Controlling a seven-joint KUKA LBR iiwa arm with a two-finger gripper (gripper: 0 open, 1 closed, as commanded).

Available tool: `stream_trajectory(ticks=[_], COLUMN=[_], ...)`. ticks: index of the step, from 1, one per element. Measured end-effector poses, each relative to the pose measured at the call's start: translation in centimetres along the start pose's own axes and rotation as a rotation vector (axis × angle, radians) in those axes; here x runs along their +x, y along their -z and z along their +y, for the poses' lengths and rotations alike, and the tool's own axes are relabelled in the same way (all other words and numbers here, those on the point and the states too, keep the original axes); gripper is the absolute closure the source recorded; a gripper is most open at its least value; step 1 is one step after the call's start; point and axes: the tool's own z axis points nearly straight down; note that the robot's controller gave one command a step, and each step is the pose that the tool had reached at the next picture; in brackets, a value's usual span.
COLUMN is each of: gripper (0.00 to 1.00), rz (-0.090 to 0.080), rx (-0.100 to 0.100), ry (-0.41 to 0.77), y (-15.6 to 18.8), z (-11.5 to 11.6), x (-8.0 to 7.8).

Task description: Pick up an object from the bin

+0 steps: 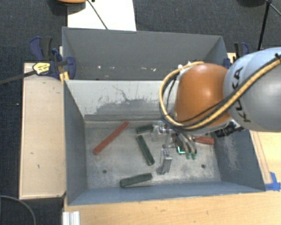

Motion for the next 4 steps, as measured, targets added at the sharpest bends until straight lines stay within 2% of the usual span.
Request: stream_trajectory(ticks=[1, 2, 3, 4], gripper=[0.00, 0.00, 0.00, 1.00], rz=[-0.007, -0.012, -0.004, -0.006], rx=[-0.001, -0.001, 0.000, 0.001], ry=[-0.003, 0.063, -0.036, 0.211], y=[0.3, -4.9, -8.6, -10.9], z=[0.0, 1.4, 2.1, -1.6], x=[-0.2, 0.1, 1.0, 2.1])
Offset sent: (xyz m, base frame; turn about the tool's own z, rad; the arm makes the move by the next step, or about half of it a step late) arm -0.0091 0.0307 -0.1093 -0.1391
